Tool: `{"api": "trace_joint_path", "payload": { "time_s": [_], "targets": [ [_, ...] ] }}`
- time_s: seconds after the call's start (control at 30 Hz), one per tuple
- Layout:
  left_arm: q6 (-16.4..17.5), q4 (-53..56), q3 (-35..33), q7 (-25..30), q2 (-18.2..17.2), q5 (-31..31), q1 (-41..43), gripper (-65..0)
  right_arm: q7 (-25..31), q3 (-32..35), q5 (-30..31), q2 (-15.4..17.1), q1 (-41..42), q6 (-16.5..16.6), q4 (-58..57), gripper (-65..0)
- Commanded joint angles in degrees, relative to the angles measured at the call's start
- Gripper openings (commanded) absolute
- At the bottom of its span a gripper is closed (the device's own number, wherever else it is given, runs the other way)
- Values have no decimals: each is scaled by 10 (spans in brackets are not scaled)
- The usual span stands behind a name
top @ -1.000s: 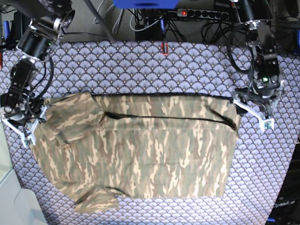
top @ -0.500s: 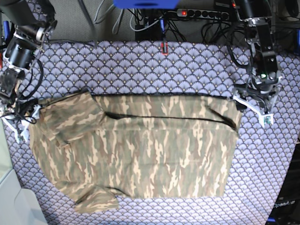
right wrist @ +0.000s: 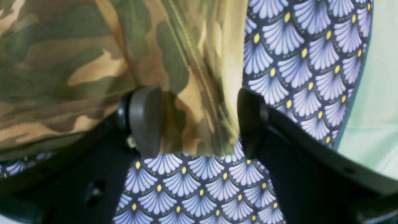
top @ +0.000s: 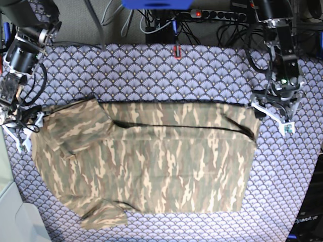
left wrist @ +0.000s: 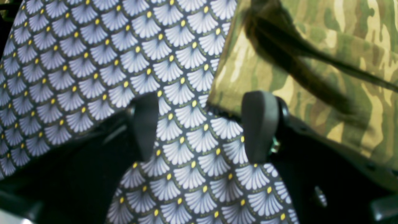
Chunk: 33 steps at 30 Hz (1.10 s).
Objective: Fold the T-shirt properly
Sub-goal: 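Lower the folded edge onto the shirt and open both grippers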
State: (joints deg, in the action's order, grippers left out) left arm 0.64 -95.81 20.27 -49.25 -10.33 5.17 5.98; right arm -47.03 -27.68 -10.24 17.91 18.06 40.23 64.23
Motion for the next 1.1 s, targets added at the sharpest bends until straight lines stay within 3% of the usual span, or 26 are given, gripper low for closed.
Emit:
{"api": "trace_joint_path", "payload": {
  "time_s": [0.0, 0.5, 0.8, 1.07],
  "targets": [
    [-2, -9, 3, 11, -7, -1, -9, -235, 10, -1, 3, 8, 12, -2, 9, -267],
    [-2, 51, 4, 25, -9, -1, -30, -234, 12, -1, 4, 8, 13, -2, -55, -274],
    [-2, 57, 0, 43, -7, -1, -48, -233, 7, -1, 4, 8, 9, -2, -55, -421],
    [-2, 112, -1, 44, -4, -1, -75, -233, 7, -1, 4, 7, -4, -2, -55, -431]
  ]
}}
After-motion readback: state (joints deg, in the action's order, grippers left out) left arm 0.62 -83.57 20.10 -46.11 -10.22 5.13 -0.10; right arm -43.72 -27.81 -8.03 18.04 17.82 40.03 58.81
